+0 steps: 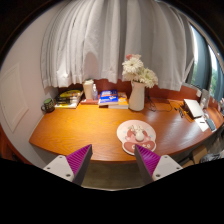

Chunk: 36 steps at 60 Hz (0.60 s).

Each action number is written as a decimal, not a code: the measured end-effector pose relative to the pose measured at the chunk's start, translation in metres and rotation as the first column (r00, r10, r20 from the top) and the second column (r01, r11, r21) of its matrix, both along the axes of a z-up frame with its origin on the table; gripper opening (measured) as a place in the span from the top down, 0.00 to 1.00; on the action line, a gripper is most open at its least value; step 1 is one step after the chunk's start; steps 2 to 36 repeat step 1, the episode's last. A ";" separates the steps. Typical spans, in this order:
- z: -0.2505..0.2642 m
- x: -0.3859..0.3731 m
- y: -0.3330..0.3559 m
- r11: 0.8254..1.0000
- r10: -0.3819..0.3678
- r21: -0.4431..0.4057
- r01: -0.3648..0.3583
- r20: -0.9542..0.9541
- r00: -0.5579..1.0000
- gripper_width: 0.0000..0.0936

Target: Arrange mouse

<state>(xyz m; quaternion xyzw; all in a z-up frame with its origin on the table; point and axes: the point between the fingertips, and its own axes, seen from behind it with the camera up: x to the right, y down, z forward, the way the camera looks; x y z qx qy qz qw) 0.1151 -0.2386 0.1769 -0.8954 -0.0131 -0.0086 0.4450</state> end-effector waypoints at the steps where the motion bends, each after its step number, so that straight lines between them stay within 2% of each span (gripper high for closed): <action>1: 0.001 -0.002 -0.001 1.000 0.002 0.002 -0.002 -0.001 1.000 0.09; 36: 0.001 -0.002 -0.001 1.000 0.002 0.002 -0.002 -0.001 1.000 0.09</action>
